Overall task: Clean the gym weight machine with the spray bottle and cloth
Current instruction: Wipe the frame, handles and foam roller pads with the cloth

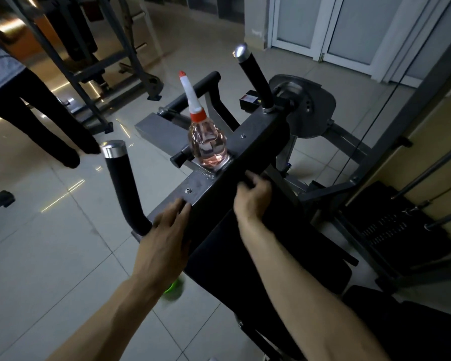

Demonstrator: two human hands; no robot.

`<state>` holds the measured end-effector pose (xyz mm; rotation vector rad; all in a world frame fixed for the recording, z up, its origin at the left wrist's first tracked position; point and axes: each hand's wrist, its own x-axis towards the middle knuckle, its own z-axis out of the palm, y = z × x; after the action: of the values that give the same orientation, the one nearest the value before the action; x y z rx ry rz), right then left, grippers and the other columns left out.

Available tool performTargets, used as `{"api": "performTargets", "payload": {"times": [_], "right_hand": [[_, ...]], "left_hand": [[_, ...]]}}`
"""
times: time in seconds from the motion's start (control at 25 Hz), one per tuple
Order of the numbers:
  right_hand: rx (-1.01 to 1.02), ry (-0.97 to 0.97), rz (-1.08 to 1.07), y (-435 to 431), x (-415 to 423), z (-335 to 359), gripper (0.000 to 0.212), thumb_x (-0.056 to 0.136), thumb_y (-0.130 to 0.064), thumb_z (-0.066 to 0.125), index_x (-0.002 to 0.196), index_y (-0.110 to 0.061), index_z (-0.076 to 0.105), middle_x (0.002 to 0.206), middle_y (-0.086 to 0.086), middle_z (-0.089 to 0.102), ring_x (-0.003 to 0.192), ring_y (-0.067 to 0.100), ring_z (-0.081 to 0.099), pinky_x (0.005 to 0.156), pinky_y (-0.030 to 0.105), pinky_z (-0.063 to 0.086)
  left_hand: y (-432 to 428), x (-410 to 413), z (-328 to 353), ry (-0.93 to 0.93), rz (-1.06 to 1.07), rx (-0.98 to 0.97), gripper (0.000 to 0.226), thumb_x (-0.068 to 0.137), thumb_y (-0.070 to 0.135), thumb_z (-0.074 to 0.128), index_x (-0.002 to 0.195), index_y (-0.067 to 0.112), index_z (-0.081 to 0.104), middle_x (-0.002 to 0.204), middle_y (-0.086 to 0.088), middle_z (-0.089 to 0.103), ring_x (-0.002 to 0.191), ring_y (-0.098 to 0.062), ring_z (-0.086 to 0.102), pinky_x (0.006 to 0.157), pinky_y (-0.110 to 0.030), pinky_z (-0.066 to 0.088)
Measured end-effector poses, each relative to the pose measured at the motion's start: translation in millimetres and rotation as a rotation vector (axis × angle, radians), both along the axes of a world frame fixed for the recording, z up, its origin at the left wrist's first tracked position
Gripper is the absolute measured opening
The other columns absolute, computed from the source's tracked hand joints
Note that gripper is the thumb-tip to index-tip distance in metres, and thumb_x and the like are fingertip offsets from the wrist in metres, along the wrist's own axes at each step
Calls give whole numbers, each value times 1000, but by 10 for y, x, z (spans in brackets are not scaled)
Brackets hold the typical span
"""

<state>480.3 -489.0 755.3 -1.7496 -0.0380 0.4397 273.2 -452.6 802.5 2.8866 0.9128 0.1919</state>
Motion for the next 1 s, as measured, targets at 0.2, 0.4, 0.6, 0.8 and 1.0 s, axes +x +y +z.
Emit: {"api": "performTargets", "payload": {"times": [0.2, 0.4, 0.6, 0.8, 1.0], "right_hand": [[20, -119, 287, -452, -1336, -150, 19, 97, -11, 66, 113, -20, 72, 109, -6, 55, 93, 6, 61, 77, 7, 49], [-47, -140, 136, -111, -346, -178, 27, 94, -11, 67, 120, -13, 74, 121, 11, 66, 106, 23, 67, 76, 2, 42], [-38, -143, 13, -91, -797, -114, 28, 98, -13, 64, 125, -12, 71, 123, 6, 60, 103, 15, 63, 76, 3, 43], [121, -65, 177, -470, -2009, -208, 19, 98, -9, 65, 114, -17, 72, 110, -6, 54, 92, 6, 65, 87, 26, 59], [139, -7, -65, -126, -936, -247, 29, 97, -1, 61, 124, -8, 71, 121, 9, 67, 105, 16, 66, 77, 3, 45]], "left_hand": [[-103, -302, -27, -110, -46, 70, 58, 87, 17, 73, 142, 13, 57, 144, -7, 54, 120, -31, 60, 76, -44, 63], [-88, -667, -19, -337, 85, 37, 35, 73, 10, 87, 103, 16, 68, 110, 0, 62, 93, -25, 65, 60, -36, 58], [26, -816, -71, -421, 484, -264, 78, 74, 39, 88, 137, 22, 45, 137, 1, 50, 115, -19, 59, 82, -45, 58], [190, -774, -222, -338, 391, -466, 70, 76, 44, 83, 137, 35, 49, 134, 4, 54, 114, -17, 59, 91, -44, 55], [329, -739, -240, -241, 344, -450, 57, 75, 46, 82, 126, 37, 59, 125, 3, 52, 105, -19, 61, 87, -45, 56]]}}
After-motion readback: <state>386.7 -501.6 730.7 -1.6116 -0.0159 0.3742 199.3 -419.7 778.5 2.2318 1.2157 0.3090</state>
